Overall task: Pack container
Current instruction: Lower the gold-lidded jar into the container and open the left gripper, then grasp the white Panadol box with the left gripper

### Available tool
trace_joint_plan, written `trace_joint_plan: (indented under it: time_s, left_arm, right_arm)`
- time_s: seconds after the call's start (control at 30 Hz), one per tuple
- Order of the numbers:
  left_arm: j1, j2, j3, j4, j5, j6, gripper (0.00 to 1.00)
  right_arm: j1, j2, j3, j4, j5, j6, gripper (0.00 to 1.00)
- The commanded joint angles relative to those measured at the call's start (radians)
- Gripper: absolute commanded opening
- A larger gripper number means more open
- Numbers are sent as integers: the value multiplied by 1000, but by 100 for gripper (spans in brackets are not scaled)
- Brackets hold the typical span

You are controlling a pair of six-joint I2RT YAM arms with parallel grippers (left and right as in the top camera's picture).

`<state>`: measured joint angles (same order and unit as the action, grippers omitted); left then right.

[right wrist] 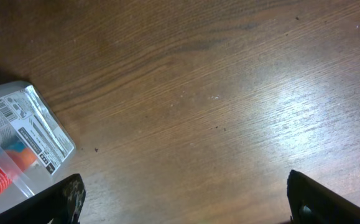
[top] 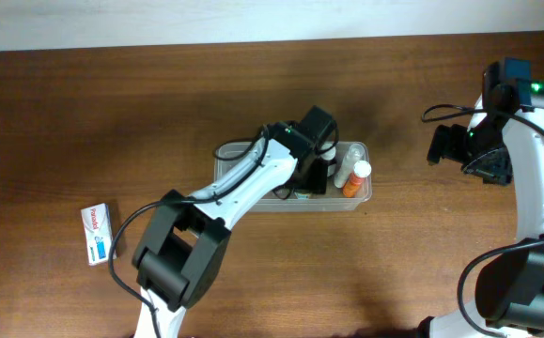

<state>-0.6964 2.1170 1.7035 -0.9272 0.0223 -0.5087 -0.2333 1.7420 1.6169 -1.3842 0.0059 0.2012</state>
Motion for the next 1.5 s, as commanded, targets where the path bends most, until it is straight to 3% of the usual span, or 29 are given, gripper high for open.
trace_joint_plan:
  time_s: [0.0, 0.07, 0.2, 0.4, 0.57, 0.7, 1.0, 1.13, 1.47]
  left_arm:
    - [41, -147, 91, -21, -119, 122, 86]
    - [86, -211, 110, -64, -164, 121, 87]
    - [252, -338, 111, -189, -186, 112, 99]
    - [652, -409, 111, -486, -184, 65, 99]
    - [843, -410, 41, -520, -185, 100, 99]
    - [935, -410, -100, -457, -183, 144, 99]
    - [1096, -410, -497, -132, -77, 247, 99]
    - [1122, -410, -601, -20, -37, 321, 99]
    - [1123, -410, -723, 182, -37, 367, 99]
  right_arm:
    - [-3, 2, -9, 0, 5, -6, 96]
    - [-3, 2, -9, 0, 5, -6, 96]
    - [-3, 2, -9, 0, 5, -10, 96]
    - [-3, 2, -9, 1, 5, -10, 96]
    - [-3, 2, -9, 1, 5, -10, 96]
    - [-3, 2, -9, 1, 5, -10, 96]
    - [-3, 2, -9, 4, 5, -10, 96]
    - [-3, 2, -9, 4, 5, -10, 96]
    - [-3, 2, -9, 3, 4, -10, 96]
